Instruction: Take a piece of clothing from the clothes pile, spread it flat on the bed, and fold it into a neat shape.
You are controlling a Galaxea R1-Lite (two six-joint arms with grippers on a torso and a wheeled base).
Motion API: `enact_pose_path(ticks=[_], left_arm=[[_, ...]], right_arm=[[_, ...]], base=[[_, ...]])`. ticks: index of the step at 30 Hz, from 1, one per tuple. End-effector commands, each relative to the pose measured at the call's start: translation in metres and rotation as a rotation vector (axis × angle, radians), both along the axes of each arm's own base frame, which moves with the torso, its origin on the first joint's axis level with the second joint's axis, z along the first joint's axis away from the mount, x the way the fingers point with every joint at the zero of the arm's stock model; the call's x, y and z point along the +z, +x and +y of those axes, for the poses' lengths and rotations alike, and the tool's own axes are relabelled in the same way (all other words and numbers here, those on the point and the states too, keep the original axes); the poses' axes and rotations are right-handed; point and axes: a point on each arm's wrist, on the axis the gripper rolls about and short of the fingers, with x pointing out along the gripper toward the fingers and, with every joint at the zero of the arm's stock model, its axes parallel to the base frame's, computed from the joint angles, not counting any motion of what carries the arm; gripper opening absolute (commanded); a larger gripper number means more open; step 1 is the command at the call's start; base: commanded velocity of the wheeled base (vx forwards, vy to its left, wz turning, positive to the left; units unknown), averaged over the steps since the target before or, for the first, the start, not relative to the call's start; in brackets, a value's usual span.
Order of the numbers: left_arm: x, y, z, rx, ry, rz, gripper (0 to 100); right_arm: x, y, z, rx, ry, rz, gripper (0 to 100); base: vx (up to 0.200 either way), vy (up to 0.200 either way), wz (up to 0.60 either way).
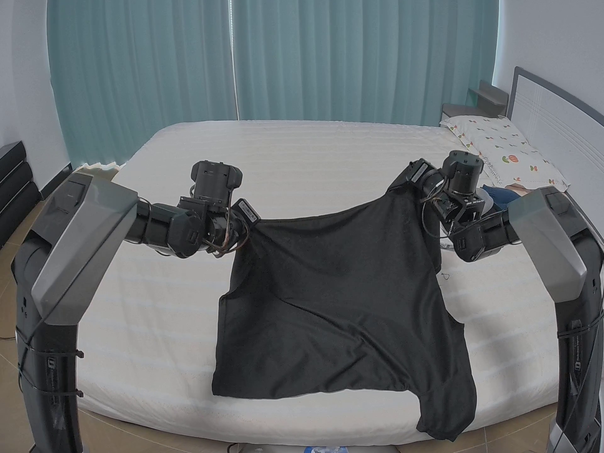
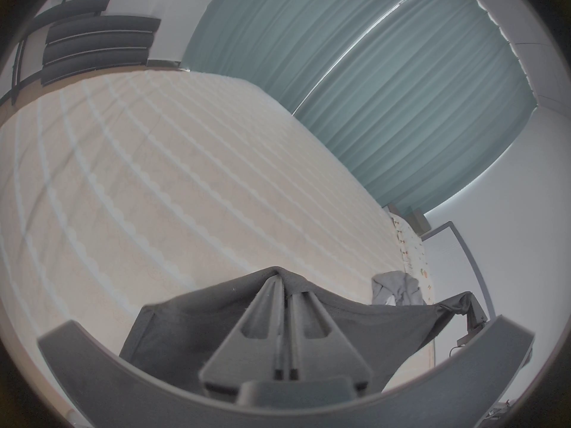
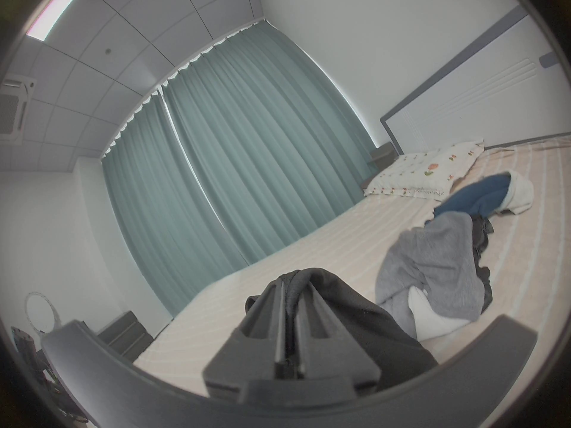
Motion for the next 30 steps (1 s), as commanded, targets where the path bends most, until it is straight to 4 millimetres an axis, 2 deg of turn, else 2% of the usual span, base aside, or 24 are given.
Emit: enact_pose_path(ticks=[1, 4, 9, 13, 15, 19, 24, 26, 27, 30], left_arm=[[-0.037, 0.007, -0.002, 0.003, 0.025, 0.068, 100], [-0.049, 0.01, -0.001, 0.008, 0.033, 0.093, 100], [-0.068, 0.014, 0.008, 0.068, 0.08, 0.125, 100], [-0.069, 0.012, 0.016, 0.081, 0.086, 0.143, 100], [-0.064, 0.005, 0.024, 0.088, 0.092, 0.181, 100], [-0.049, -0.018, 0.031, 0.05, 0.063, 0.218, 100], [-0.024, -0.071, 0.037, -0.022, 0.033, 0.277, 100], [-0.02, -0.087, 0.035, -0.046, 0.035, 0.293, 100], [-0.017, -0.101, 0.036, -0.055, 0.035, 0.298, 100], [-0.011, -0.124, 0.039, -0.07, -0.002, 0.271, 100]], right_arm=[[-0.05, 0.007, 0.002, -0.003, -0.028, 0.104, 100], [-0.071, 0.009, 0.002, -0.004, -0.045, 0.147, 100], [-0.088, 0.002, -0.012, -0.03, -0.07, 0.224, 100], [-0.084, -0.006, -0.022, -0.032, -0.078, 0.262, 100], [-0.077, -0.016, -0.032, -0.024, -0.078, 0.284, 100], [-0.067, -0.052, -0.045, 0.033, -0.062, 0.359, 100], [-0.064, -0.109, -0.055, 0.09, -0.049, 0.438, 100], [-0.061, -0.122, -0.059, 0.091, -0.046, 0.443, 100], [-0.062, -0.136, -0.065, 0.099, -0.042, 0.465, 100], [-0.063, -0.166, -0.072, 0.147, 0.012, 0.51, 100]], base=[[0.0, 0.0, 0.0], [0.0, 0.0, 0.0], [0.0, 0.0, 0.0], [0.0, 0.0, 0.0], [0.0, 0.0, 0.0], [0.0, 0.0, 0.0], [0.0, 0.0, 0.0], [0.0, 0.0, 0.0], [0.0, 0.0, 0.0], [0.0, 0.0, 0.0]])
